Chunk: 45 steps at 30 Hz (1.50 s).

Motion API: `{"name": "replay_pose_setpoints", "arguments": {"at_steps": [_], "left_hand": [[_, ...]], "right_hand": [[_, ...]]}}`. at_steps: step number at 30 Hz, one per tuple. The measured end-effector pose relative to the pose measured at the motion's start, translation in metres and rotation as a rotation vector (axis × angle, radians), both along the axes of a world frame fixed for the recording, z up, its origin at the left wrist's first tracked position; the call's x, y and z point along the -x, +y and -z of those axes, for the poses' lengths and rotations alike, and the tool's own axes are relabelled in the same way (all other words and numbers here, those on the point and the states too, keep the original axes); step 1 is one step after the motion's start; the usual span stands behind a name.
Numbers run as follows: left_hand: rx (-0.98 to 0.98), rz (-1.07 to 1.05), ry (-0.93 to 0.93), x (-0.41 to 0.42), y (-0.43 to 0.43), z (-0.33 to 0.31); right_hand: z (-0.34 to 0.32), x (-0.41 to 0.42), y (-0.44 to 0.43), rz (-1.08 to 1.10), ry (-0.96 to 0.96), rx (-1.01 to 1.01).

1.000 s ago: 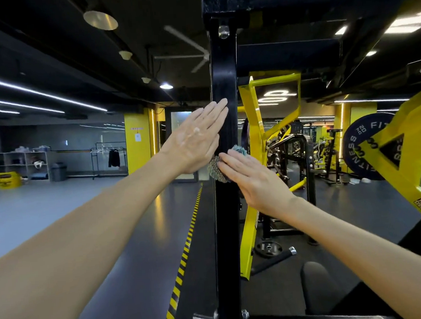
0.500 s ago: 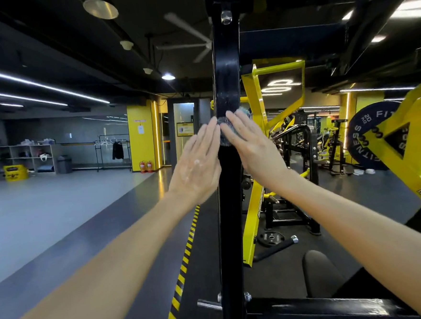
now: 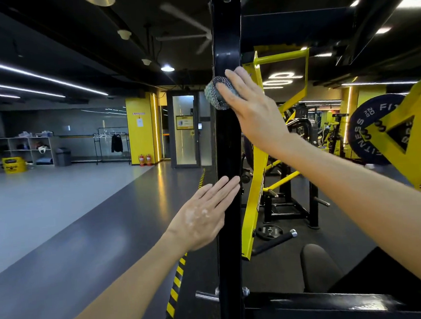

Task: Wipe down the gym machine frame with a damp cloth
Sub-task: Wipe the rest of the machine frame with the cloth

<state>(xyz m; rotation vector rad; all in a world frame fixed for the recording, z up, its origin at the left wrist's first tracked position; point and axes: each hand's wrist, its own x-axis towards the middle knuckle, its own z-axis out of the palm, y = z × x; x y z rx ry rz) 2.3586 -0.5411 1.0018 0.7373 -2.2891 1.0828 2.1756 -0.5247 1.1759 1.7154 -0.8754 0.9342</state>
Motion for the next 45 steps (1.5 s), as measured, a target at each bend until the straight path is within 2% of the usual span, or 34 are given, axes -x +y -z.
{"name": "replay_pose_setpoints", "arguments": {"at_steps": [3,10,14,19,22,27,30,32,36,41,45], "left_hand": [[0.007,0.004,0.028,0.003,0.0,0.013],[-0.007,-0.011,-0.038,-0.001,0.006,0.051],[-0.03,-0.009,-0.033,-0.001,0.011,0.057],[-0.043,-0.041,-0.041,0.0,0.018,0.06],[-0.053,-0.036,-0.052,-0.001,0.019,0.069],[-0.075,-0.044,-0.084,-0.008,0.015,0.095],[-0.094,-0.044,-0.07,-0.009,0.018,0.104],[-0.102,-0.032,-0.071,-0.009,0.02,0.106],[-0.105,-0.037,-0.095,-0.014,0.022,0.101],[-0.118,-0.09,-0.108,-0.013,0.026,0.104],[-0.123,-0.092,-0.077,-0.009,0.03,0.106]], "right_hand": [[0.048,0.001,-0.005,-0.059,-0.007,-0.01],[0.139,0.016,0.009,-0.016,0.209,-0.144],[0.117,0.012,0.013,0.084,0.229,-0.109],[0.039,-0.011,0.012,0.133,0.037,-0.059],[0.031,-0.013,0.005,0.09,-0.011,-0.047],[0.122,-0.007,0.005,0.021,0.011,-0.09],[0.187,-0.005,0.015,0.062,0.096,-0.157],[0.207,-0.001,0.019,0.106,0.155,-0.205],[0.174,0.004,0.018,0.139,0.21,-0.198],[0.103,-0.009,0.012,0.12,0.064,-0.165],[0.107,-0.013,0.006,0.024,-0.021,-0.159]]}}
